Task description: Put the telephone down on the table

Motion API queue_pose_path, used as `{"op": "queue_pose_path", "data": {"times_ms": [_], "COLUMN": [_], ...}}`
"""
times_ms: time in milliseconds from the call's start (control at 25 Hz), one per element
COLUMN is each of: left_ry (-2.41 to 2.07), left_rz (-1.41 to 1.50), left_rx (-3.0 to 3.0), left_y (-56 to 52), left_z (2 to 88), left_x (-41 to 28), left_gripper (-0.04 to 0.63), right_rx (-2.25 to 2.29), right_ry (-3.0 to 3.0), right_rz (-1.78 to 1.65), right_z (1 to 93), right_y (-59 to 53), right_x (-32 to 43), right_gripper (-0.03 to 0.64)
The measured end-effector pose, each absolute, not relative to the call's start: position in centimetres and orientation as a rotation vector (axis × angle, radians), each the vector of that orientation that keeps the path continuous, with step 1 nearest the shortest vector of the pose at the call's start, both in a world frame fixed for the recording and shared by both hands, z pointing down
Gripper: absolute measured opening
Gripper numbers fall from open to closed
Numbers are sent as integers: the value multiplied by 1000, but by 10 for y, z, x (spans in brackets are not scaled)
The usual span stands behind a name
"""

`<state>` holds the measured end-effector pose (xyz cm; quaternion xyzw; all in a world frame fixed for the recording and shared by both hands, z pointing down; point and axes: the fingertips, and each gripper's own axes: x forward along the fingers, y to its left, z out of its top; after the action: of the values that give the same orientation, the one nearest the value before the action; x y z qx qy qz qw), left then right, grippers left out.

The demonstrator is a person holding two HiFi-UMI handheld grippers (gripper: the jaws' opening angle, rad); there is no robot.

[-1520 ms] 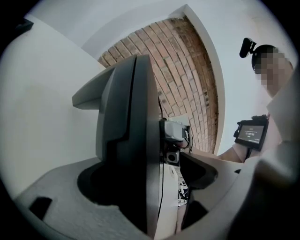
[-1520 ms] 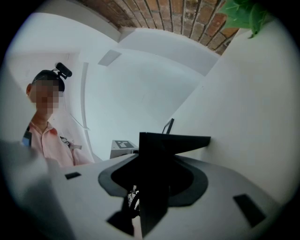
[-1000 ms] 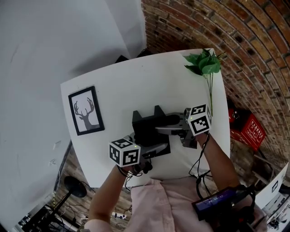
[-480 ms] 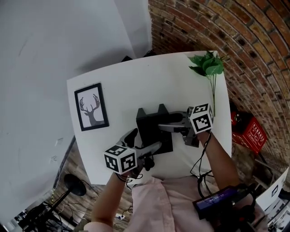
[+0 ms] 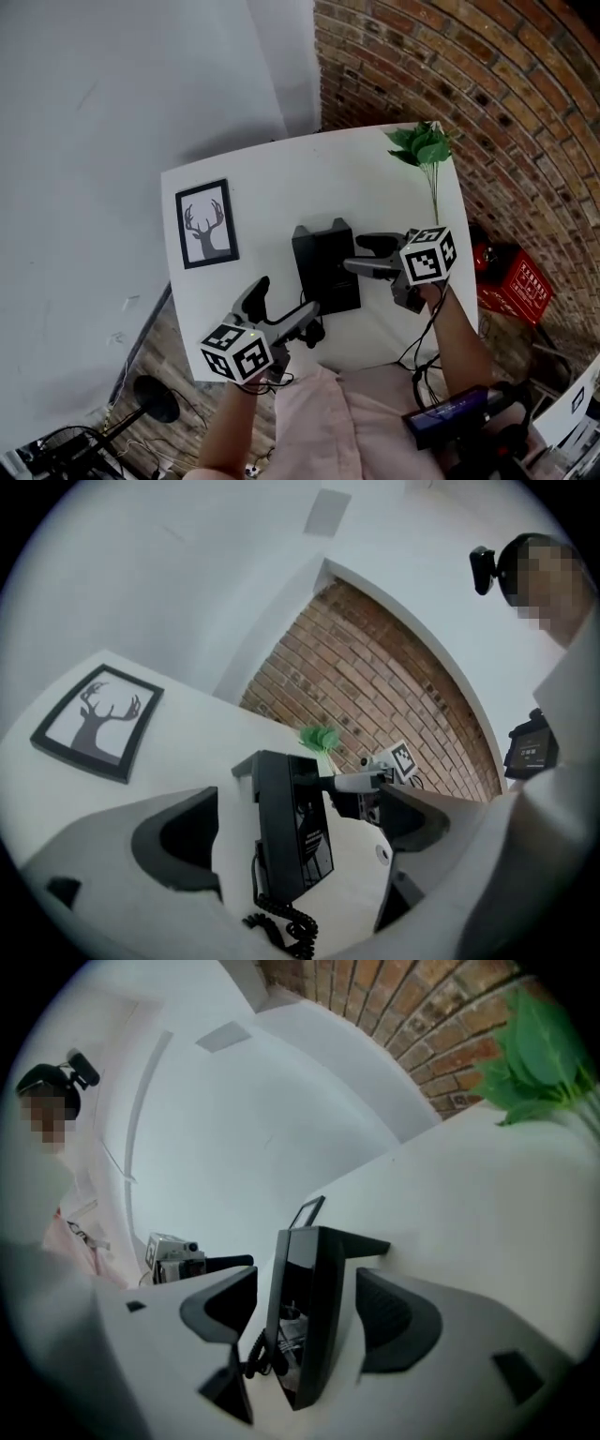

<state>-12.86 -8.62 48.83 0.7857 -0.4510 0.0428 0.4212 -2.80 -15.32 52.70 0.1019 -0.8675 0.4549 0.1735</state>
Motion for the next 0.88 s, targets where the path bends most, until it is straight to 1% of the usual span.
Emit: {"op": "queue_pose_path", "data": {"times_ms": [40,120,160,200,280,320,520,600,640,680,880], "left_ry": [-1163,-1228,-1253,-1274,-1331,-1373,-1649,-1756,-1799,-1829,-1844], "left_rz": [74,-34,-90,-135,-181,-186,-114,-98,-95,-97,-140], "left_rx": [1989,2023,2042,2070,2150,2197,2451,2512,2532,2548,2581], "left_y": [-87,-94,-98,-102,-105,-105,-97,-91,-88,-84,-77], "left_z": [477,449,434,418,385,368,288,261,250,241,224], "left_x": [-135,-147,-151,-154,-156,-156,-152,-150,-148,-146,-130], "left_gripper": [523,403,366,334,297,268,147,65,9,0,-2], "right_rx": [328,420,478,543,672,729,1018,1106,1143,1175,1310], "right_ry": [-2480,-2544,-2586,-2631,-2724,-2772,-2899,-2895,-2891,-2887,-2849], "right_rz": [1255,1150,1079,999,824,735,269,104,39,-13,-172], "right_z": [517,489,471,452,409,386,295,274,265,257,239], "right_y": [-152,-152,-153,-154,-154,-151,-125,-111,-105,-99,-84], "right_x": [-25,-21,-20,-20,-21,-23,-32,-34,-33,-32,-20], "right_gripper": [328,297,285,257,200,174,8,6,6,6,5]}}
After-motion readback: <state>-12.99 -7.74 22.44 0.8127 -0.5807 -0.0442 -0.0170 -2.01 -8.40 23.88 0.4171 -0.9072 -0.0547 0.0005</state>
